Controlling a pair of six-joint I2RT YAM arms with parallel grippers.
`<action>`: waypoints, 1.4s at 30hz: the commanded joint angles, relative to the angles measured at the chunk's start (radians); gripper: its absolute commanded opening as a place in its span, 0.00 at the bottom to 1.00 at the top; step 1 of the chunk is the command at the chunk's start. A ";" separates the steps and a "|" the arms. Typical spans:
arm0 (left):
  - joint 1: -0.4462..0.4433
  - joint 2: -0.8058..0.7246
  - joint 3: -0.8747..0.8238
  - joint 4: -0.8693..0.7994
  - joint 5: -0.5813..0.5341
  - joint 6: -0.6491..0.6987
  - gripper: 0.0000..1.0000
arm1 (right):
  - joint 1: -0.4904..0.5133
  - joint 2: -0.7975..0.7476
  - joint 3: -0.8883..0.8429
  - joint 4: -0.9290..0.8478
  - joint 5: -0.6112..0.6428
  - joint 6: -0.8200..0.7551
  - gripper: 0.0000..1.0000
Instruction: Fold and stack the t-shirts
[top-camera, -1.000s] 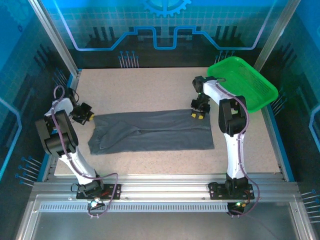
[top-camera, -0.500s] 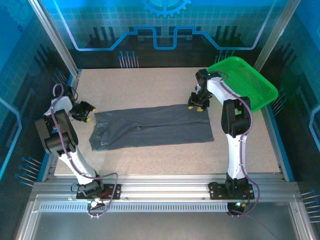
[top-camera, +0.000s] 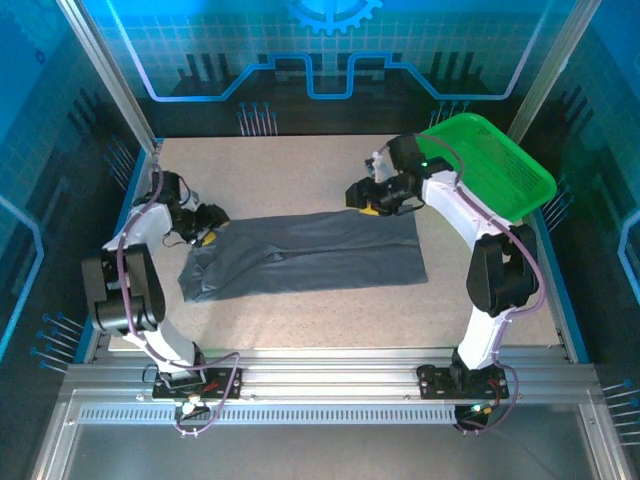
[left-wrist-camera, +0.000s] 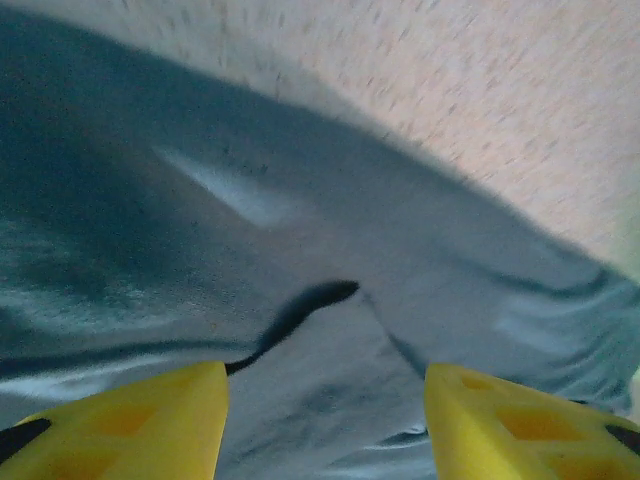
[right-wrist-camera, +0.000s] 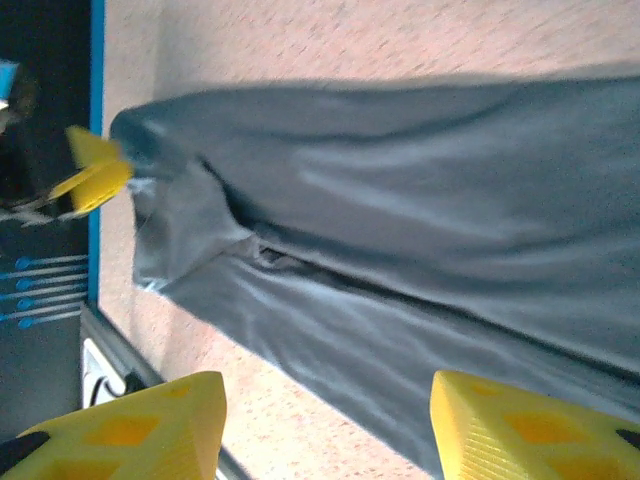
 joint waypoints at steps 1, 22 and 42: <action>-0.006 0.040 0.024 -0.056 -0.007 0.097 0.56 | 0.014 -0.010 -0.022 0.069 -0.071 0.035 0.57; -0.097 -0.013 -0.044 -0.058 -0.045 0.071 0.09 | 0.017 -0.017 -0.016 0.060 -0.068 0.062 0.55; -0.256 -0.398 -0.386 -0.052 0.052 -0.276 0.00 | 0.016 -0.036 -0.041 0.046 -0.083 0.042 0.53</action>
